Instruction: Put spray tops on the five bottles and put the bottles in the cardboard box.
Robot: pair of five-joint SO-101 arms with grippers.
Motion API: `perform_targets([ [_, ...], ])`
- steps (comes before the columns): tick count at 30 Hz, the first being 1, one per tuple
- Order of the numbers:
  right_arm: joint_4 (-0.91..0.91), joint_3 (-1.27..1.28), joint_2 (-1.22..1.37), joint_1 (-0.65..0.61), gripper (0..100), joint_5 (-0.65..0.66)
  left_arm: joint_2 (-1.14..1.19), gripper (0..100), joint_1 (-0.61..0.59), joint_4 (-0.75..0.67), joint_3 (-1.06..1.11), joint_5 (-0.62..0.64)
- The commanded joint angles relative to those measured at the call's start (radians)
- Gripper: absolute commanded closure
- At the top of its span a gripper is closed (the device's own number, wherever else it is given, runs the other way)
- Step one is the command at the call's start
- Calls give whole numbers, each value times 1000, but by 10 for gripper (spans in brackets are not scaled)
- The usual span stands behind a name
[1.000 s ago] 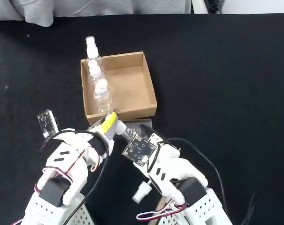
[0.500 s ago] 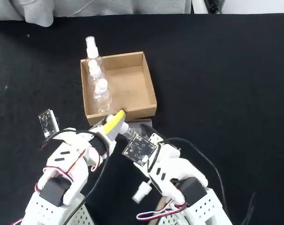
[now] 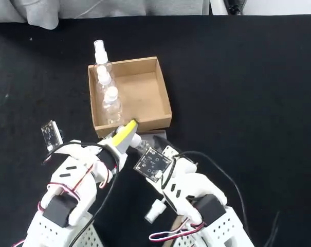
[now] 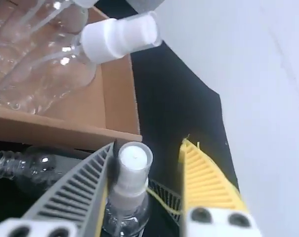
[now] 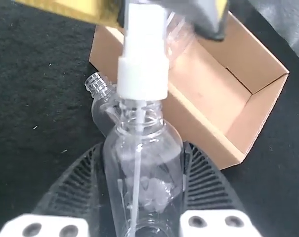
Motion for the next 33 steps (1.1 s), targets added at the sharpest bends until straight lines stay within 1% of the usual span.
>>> perform_targets([
  [1, -35, 1, -127, -15, 910, -11, -9, 812, 16, 3, -85, 5],
  [6, -35, -2, -127, -14, 910, -12, -9, 812, 16, 3, -87, 5],
  [10, -49, -4, -127, -12, 910, -81, -9, 812, 5, 3, -114, 5],
  [16, -61, 1, -127, -12, 910, -94, -9, 812, 2, 3, -124, 6],
  [25, -55, -7, -127, -12, 910, -100, -11, 812, -97, 2, -139, 11],
  [30, -54, -36, -127, -11, 910, -245, -11, 812, -156, 2, -143, 11],
  [33, -54, -38, -127, -11, 910, -252, -9, 812, -205, 2, -139, 11],
])
